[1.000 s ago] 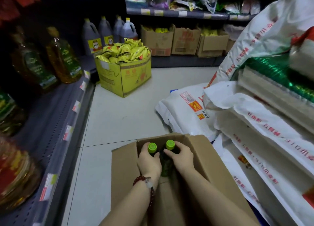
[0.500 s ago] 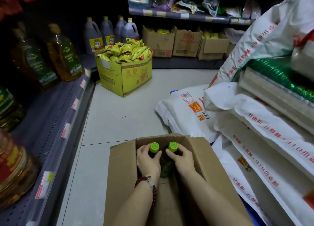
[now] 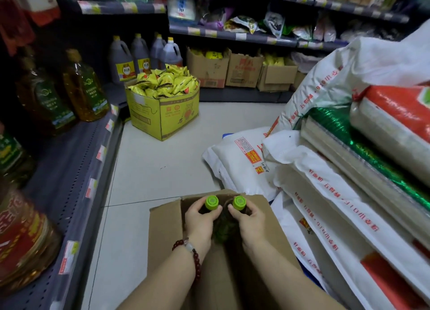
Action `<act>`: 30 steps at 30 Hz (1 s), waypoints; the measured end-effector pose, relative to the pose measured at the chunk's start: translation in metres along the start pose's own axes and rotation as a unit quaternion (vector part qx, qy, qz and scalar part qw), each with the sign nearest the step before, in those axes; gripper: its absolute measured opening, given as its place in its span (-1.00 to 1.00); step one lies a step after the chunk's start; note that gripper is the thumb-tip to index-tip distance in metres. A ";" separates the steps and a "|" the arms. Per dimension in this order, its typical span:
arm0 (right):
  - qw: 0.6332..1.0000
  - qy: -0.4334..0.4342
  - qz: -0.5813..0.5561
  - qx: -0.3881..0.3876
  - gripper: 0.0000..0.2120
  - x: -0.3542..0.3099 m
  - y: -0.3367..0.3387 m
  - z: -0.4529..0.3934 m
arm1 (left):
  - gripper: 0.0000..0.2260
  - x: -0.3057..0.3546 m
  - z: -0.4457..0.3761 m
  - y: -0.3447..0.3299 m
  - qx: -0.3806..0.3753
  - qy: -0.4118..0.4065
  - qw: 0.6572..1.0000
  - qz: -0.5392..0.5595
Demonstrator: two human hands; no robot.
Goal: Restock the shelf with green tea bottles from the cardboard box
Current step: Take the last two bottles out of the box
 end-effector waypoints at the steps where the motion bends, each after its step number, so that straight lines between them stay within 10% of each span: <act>1: 1.000 0.006 0.003 0.002 -0.83 -0.019 -0.001 0.009 | -0.72 0.016 0.008 -0.004 -0.013 -0.004 1.000 -0.006; 30: 0.982 0.178 0.055 -0.035 -0.80 -0.788 -0.116 0.352 | -0.74 0.781 0.373 -0.054 -0.169 -0.182 0.966 -0.067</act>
Point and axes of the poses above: each hand's wrist, its own z-axis away from the middle knuckle, its own y-axis out of the back of the hand, x = y × z, the point moved 4 cm from there along -z, towards the middle knuckle, and after that the axes turned 3 degrees about -x, right-handed, at the moved point
